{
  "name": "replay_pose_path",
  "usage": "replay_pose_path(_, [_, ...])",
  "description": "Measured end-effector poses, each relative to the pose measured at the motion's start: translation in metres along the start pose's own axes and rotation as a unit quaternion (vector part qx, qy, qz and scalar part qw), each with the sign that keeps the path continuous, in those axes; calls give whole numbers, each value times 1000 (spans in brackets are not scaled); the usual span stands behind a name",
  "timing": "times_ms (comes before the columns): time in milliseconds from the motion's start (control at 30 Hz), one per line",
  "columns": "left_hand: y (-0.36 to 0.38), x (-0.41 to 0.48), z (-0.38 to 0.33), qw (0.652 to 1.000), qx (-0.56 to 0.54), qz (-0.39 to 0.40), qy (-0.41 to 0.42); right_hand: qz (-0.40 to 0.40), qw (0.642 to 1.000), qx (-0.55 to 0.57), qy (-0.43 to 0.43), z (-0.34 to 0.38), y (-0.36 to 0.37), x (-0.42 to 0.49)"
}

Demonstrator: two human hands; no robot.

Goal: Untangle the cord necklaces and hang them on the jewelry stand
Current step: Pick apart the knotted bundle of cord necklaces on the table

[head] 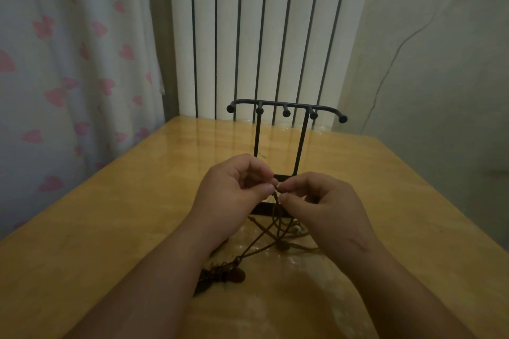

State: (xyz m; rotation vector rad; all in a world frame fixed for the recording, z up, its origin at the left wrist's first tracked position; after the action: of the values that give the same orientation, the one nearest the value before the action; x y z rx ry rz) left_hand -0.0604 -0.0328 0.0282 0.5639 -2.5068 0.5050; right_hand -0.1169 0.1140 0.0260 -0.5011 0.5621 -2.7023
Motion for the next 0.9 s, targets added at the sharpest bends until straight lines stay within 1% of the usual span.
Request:
replay_pose_path(100, [-1,-1,0,1000,8,-1,14,-16,999,-24,-18,3,-2,-1])
replay_pose_path(200, [-5,-1,0,999,18,-9,32,-48,997,-43,-40,9,-6,-4])
replay_pose_path(400, [1,-3,-5,998,16,21,54,-75,992,-81,-66,14,-6,-8])
replay_pose_path(600, [2,-4,-4,998,39,26,42,-85,987,-114,-80,16,-6,-9])
replay_pose_path(800, [3,-4,-6,998,51,32,26,-69,982,-152,-83,14,-3,-8])
replay_pose_path(900, [2,-4,-6,997,56,36,27,-60,983,-146,-90,15,-3,-8])
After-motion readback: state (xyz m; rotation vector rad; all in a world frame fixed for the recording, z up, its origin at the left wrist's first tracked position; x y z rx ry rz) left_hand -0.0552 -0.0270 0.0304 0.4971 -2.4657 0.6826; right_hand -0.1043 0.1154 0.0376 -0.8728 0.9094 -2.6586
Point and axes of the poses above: each hand's wrist, its own x-axis towards the middle knuckle, its own y-axis out of the palm, z = x × y, the point moved 6 cm from there along x, towards the middle knuckle, and after that the axes turned 8 degrees about y, right-handed, at the moved point
